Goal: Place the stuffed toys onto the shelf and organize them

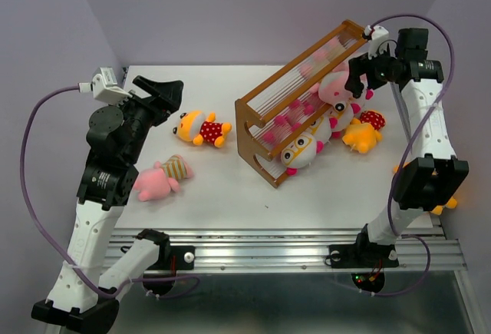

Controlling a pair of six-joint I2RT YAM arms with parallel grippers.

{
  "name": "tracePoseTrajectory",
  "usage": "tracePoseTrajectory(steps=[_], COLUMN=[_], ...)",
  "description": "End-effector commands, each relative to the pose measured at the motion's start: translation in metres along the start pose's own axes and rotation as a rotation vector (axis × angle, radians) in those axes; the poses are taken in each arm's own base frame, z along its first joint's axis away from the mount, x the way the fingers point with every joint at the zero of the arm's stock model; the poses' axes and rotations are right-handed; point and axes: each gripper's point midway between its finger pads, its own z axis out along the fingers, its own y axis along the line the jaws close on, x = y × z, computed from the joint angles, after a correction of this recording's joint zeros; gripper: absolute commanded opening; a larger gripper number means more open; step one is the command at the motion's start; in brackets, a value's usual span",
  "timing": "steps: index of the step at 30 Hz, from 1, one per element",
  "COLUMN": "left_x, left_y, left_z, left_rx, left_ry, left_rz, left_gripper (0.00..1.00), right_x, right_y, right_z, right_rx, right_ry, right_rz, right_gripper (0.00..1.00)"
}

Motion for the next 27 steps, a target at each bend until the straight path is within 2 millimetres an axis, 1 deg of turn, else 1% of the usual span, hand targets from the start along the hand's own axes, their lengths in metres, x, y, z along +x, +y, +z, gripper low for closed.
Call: tracePoseTrajectory(steps=[1,2,3,4,5,6,7,8,9,10,11,12,13,14,15,16,18,20,21,22,23,24,27], left_x=[-0.001,-0.002,-0.003,0.001,0.002,0.006,0.009,0.012,0.024,0.029,0.030,0.037,0.055,0.066,0.089,0.100,0.121,0.144,0.151,0.155,0.165,0.171,0.185], left_y=[0.005,0.007,0.006,0.015,0.021,0.041,0.052,0.064,0.084,0.095,0.111,0.124,0.150,0.163,0.185,0.193,0.210,0.225,0.226,0.228,0.235,0.240,0.262], left_z=[-0.002,-0.002,-0.003,-0.003,-0.003,-0.006,-0.008,-0.010,-0.016,-0.019,-0.022,-0.026,-0.034,-0.038,-0.044,-0.047,-0.054,-0.057,-0.050,-0.046,-0.047,-0.039,-0.041], left_rx=[-0.012,-0.019,-0.022,-0.062,-0.097,-0.202,-0.263,-0.331,-0.433,-0.498,-0.597,-0.666,-0.797,-0.868,-0.986,-1.030,-1.118,-1.171,-1.140,-1.124,-1.124,-1.109,-1.160], left_ry=[-0.014,-0.016,-0.015,-0.002,0.003,0.022,0.031,0.040,0.097,0.110,0.088,0.100,0.168,0.209,0.299,0.350,0.439,0.519,0.527,0.533,0.554,0.565,0.613], left_rz=[0.028,0.032,0.033,0.039,0.041,0.047,0.043,0.025,0.035,0.032,-0.009,-0.020,0.003,0.002,0.001,0.010,0.024,0.033,0.024,0.022,0.023,0.018,0.055], left_gripper=[0.89,0.89,0.89,0.89,0.89,0.89,0.88,0.88,0.88,0.87,0.86,0.83,0.82,0.80,0.77,0.76,0.74,0.74,0.74,0.74,0.73,0.73,0.73], right_x=[-0.012,-0.012,-0.013,-0.015,-0.017,-0.021,-0.023,-0.025,-0.026,-0.028,-0.027,-0.027,-0.028,-0.026,-0.018,-0.014,-0.007,-0.004,-0.002,-0.001,-0.001,0.000,-0.001], right_y=[0.007,0.008,0.014,0.014,0.026,0.029,0.033,0.041,0.052,0.057,0.063,0.067,0.071,0.072,0.073,0.071,0.073,0.071,0.072,0.070,0.071,0.073,0.075], right_z=[-0.022,-0.023,-0.027,-0.032,-0.037,-0.046,-0.052,-0.057,-0.062,-0.066,-0.070,-0.072,-0.079,-0.078,-0.073,-0.073,-0.071,-0.072,-0.070,-0.071,-0.071,-0.072,-0.072], right_rx=[-0.016,-0.021,-0.042,-0.050,-0.105,-0.120,-0.137,-0.166,-0.218,-0.229,-0.237,-0.246,-0.241,-0.239,-0.244,-0.237,-0.240,-0.234,-0.239,-0.235,-0.243,-0.247,-0.257], right_ry=[-0.061,-0.062,-0.070,-0.078,-0.088,-0.108,-0.123,-0.139,-0.154,-0.166,-0.182,-0.190,-0.206,-0.207,-0.198,-0.196,-0.191,-0.191,-0.187,-0.190,-0.195,-0.195,-0.203], right_rz=[-0.043,-0.043,-0.044,-0.047,-0.047,-0.056,-0.054,-0.060,-0.057,-0.051,-0.049,-0.032,-0.030,-0.021,0.001,0.011,0.019,0.026,0.036,0.043,0.043,0.051,0.058], right_gripper=[0.91,0.91,0.91,0.91,0.91,0.91,0.91,0.91,0.91,0.91,0.91,0.91,0.91,0.91,0.91,0.91,0.91,0.91,0.91,0.91,0.91,0.91,0.91])
